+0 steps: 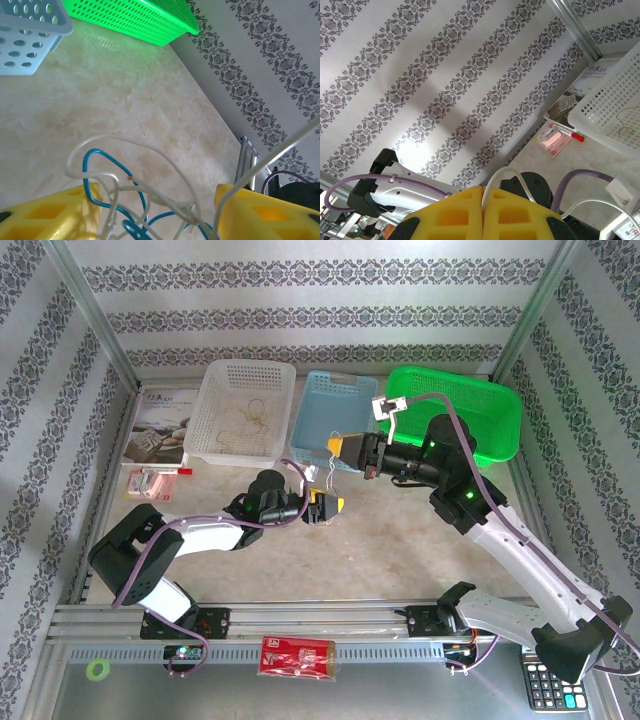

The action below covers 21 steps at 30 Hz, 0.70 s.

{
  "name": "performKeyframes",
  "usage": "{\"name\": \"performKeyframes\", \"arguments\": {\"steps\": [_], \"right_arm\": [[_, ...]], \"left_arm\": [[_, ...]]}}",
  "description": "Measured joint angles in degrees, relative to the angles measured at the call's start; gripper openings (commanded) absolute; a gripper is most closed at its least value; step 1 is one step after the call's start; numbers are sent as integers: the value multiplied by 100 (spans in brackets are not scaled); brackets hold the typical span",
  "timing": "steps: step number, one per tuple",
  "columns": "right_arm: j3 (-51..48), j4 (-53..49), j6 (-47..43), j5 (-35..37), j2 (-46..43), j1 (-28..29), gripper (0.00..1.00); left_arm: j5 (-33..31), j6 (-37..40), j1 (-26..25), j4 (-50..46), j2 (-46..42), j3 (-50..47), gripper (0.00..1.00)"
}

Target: Untangle the cables

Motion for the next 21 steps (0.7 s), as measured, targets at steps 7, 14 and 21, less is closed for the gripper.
{"name": "performKeyframes", "arguments": {"steps": [7, 14, 21], "right_arm": [[337, -48, -11, 2, 0, -343, 0], [1189, -15, -68, 31, 76, -697, 0], [1755, 90, -170, 48, 188, -804, 0]], "left_arm": [[-2, -85, 0, 221, 127, -192, 33], [-22, -98, 0, 424, 232, -658, 35], [-26, -205, -2, 592, 450, -970, 34]]}}
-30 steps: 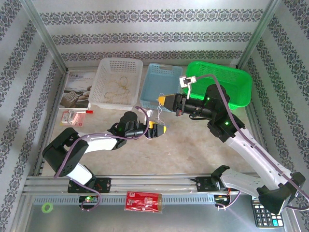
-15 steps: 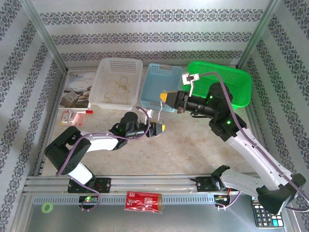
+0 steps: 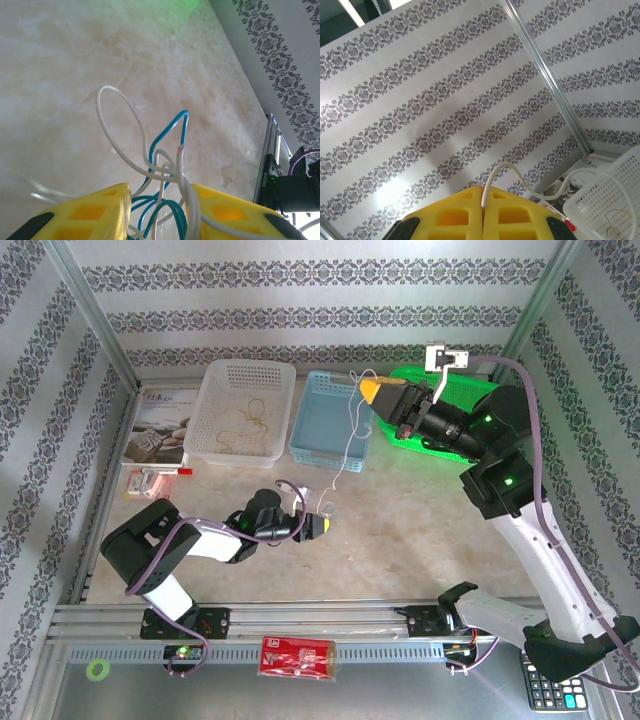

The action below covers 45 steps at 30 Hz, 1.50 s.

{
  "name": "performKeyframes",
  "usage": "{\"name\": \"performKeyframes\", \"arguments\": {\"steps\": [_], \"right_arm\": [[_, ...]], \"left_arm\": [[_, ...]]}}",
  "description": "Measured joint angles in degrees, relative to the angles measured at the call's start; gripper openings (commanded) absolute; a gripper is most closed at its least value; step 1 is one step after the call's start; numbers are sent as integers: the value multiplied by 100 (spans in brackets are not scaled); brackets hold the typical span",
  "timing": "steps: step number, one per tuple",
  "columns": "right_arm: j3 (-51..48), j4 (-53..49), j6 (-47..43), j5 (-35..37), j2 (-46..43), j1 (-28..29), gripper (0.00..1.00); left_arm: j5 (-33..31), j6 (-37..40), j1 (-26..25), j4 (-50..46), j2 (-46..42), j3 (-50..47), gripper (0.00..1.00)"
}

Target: Untangle the cables

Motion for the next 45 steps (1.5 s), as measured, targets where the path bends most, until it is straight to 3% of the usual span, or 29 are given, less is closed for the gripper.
{"name": "performKeyframes", "arguments": {"steps": [9, 20, 29, 39, 45], "right_arm": [[341, 17, -50, 55, 210, -155, 0], [1447, 146, -330, 286, 695, -468, 0], [1582, 162, -501, 393, 1318, -739, 0], [1355, 210, -501, 398, 1399, -1051, 0], [1325, 282, -496, 343, 1478, -1180, 0]], "left_arm": [[4, -133, 0, 446, 313, -90, 33], [7, -341, 0, 809, 435, -310, 36], [17, -474, 0, 704, -184, -280, 57], [-177, -164, 2, -490, -1504, 326, 87], [-546, 68, 2, -1134, -1722, 638, 97]]}}
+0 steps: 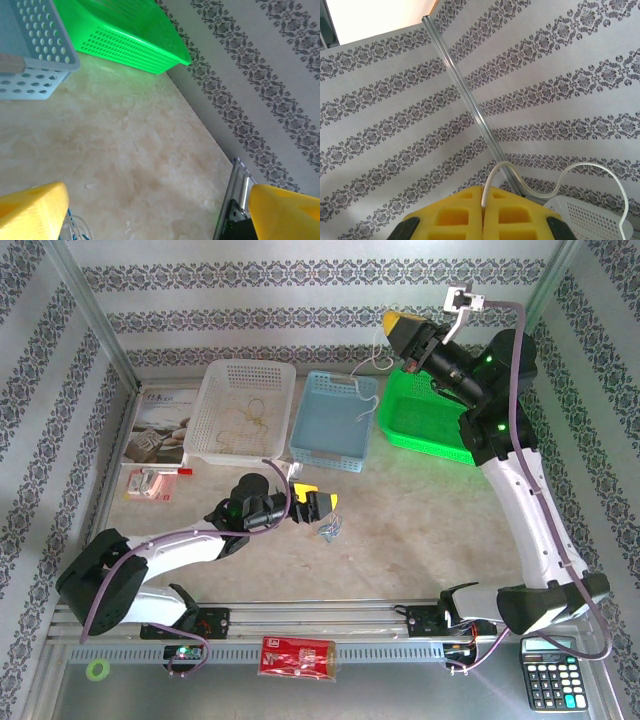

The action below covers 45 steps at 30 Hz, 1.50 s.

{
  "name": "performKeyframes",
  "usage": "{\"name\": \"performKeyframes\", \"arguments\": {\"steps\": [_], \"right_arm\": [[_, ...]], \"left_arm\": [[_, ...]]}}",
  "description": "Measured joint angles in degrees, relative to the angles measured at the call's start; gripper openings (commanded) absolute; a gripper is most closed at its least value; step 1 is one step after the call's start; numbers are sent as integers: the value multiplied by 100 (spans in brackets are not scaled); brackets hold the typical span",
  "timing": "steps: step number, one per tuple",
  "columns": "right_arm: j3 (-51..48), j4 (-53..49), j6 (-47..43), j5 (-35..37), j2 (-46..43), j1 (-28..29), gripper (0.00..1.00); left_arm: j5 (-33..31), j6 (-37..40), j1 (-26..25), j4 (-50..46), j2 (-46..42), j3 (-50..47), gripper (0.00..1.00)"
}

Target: Untangle the cables

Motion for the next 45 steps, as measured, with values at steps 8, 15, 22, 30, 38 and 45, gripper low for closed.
{"name": "performKeyframes", "arguments": {"steps": [8, 15, 22, 30, 38, 45], "right_arm": [[0, 192, 33, -151, 455, -22, 0], [0, 282, 72, -216, 975, -59, 0], [-103, 588, 216, -328, 1510, -59, 0], [-162, 920, 367, -546, 2476, -57, 0], [-378, 903, 350, -632, 3268, -35, 0], [-417, 684, 199, -629, 3744, 146, 34]], "left_arm": [[-647, 140, 11, -592, -120, 162, 100], [-1333, 142, 175, -997, -442, 162, 100], [-1873, 140, 354, -1285, -1268, 109, 100], [-2065, -17, 699, -2131, -1991, 188, 100], [-1497, -236, 1609, -3314, -1926, 1661, 100], [-1119, -282, 1663, -3523, -1644, 1880, 100]]}}
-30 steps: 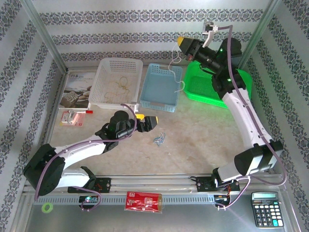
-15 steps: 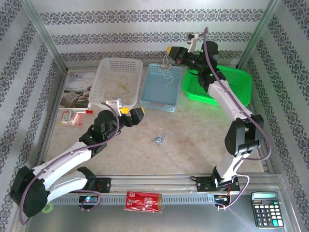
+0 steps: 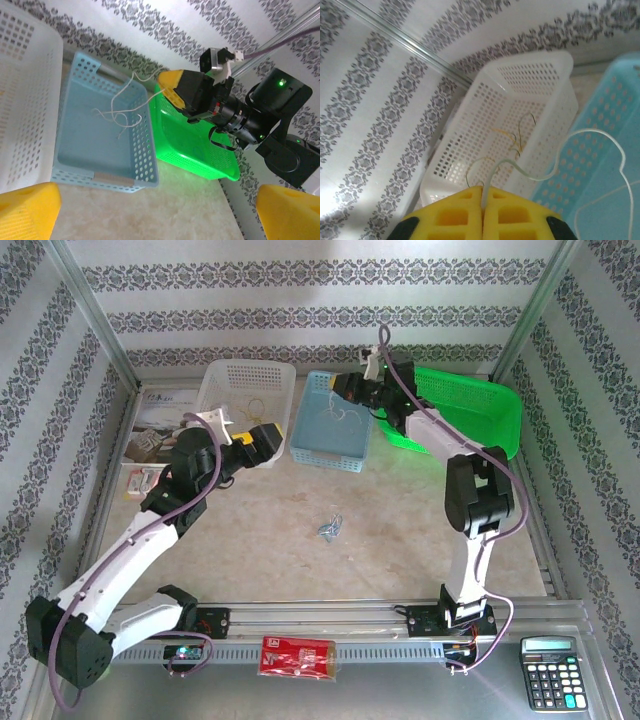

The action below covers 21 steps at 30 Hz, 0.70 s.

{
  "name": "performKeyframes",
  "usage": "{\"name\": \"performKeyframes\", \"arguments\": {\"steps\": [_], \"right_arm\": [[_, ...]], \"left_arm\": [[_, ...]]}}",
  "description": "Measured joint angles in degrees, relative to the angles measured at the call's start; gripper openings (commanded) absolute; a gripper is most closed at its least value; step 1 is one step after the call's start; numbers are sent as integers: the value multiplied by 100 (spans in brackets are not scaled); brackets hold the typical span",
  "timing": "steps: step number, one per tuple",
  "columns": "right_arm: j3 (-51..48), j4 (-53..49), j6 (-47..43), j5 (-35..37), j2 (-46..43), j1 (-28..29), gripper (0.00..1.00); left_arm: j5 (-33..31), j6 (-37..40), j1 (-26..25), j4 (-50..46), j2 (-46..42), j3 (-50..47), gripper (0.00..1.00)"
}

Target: Untangle the cables

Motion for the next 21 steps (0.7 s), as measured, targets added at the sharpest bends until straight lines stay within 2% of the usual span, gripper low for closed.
{"name": "performKeyframes", "arguments": {"steps": [1, 3, 6, 17, 21], "right_arm": [[0, -50, -42, -2, 39, 26, 43], [-15, -186, -118, 2, 76, 28, 55], [-33, -291, -205, 28, 59, -87, 62], [98, -1102, -223, 590, -44, -1425, 59], [195, -1475, -223, 852, 122, -1746, 58]], "left_arm": [[26, -11, 0, -31, 33, -7, 100], [74, -48, 0, -61, 81, -26, 100], [142, -107, 0, -68, 85, -42, 100], [223, -227, 0, -61, 151, -118, 100], [260, -264, 0, -57, 153, -153, 100]]}}
